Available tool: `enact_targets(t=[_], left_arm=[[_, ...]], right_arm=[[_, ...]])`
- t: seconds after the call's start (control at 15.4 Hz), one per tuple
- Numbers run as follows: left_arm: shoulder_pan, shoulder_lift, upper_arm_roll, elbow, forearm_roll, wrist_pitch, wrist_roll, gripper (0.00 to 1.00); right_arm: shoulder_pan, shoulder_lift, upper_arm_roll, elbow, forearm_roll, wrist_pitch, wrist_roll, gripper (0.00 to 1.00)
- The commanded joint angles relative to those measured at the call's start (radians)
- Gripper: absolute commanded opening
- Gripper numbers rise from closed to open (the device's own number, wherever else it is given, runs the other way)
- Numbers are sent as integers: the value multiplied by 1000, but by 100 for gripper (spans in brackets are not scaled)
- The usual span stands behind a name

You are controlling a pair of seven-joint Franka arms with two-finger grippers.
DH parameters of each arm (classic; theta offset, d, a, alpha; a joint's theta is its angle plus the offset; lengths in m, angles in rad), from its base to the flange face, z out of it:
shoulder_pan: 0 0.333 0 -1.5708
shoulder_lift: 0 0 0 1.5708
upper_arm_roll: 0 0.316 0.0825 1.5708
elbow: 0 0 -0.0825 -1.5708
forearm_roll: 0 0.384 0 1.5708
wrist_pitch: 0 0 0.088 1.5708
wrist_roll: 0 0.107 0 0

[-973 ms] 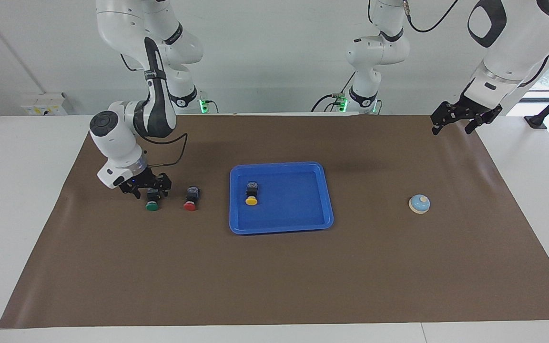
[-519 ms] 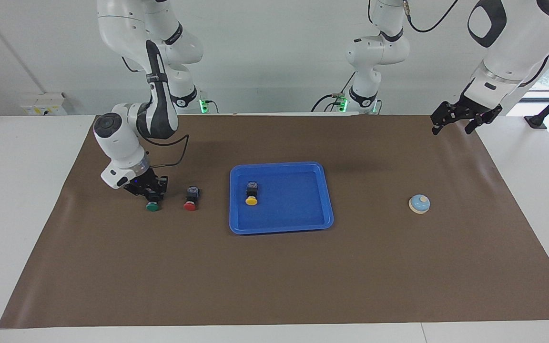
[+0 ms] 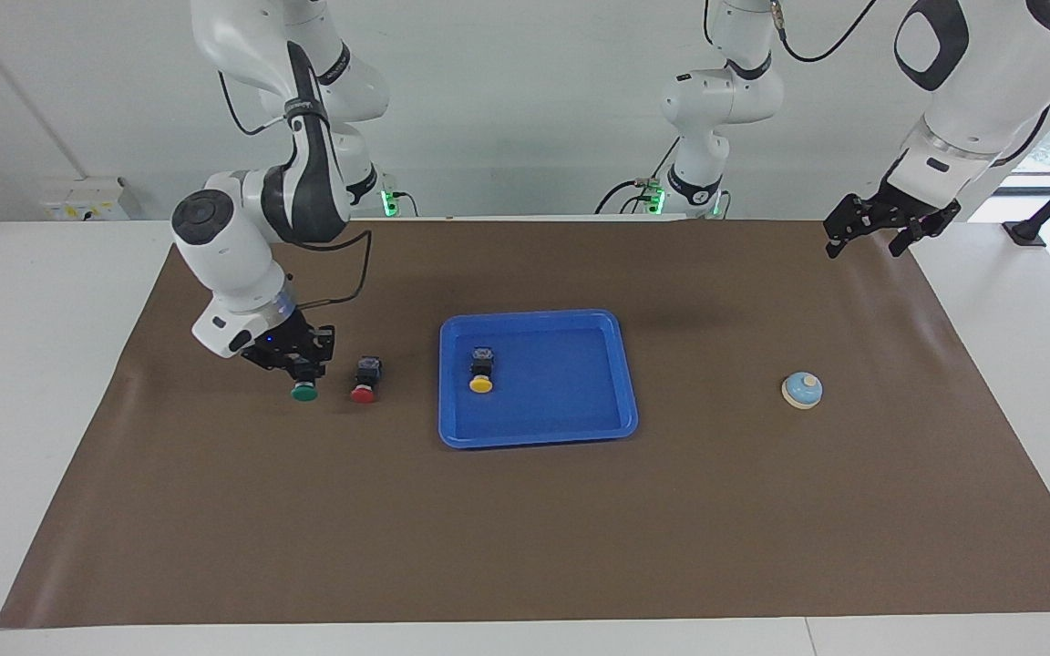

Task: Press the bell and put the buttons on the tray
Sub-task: 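Release the yellow button and reach the right gripper to the green button, then carry the green button with the right gripper into the tray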

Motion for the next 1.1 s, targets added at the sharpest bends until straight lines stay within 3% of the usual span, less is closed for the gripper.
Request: enact_targets(t=[0.0,0.26,0.39,0.71,1.04], left_arm=[[-3,-13,0,-11,17,-3,-12,100],[-3,-13,0,-11,17,-3,-12,100],[-3,-13,0,-11,17,-3,-12,100],[-3,-13,0,-11,17,-3,-12,100],[-3,-13,0,-11,17,-3,-12,100]], right_arm=[[145,58,1,98,-5,-25,187,0],[329,208,-1,333,-7,-101,471,0],[384,276,1,391,-7,-92,534,0],[467,342,1,376,-7,-34,625,0],[495,330,4,297,4,-2,642,2]])
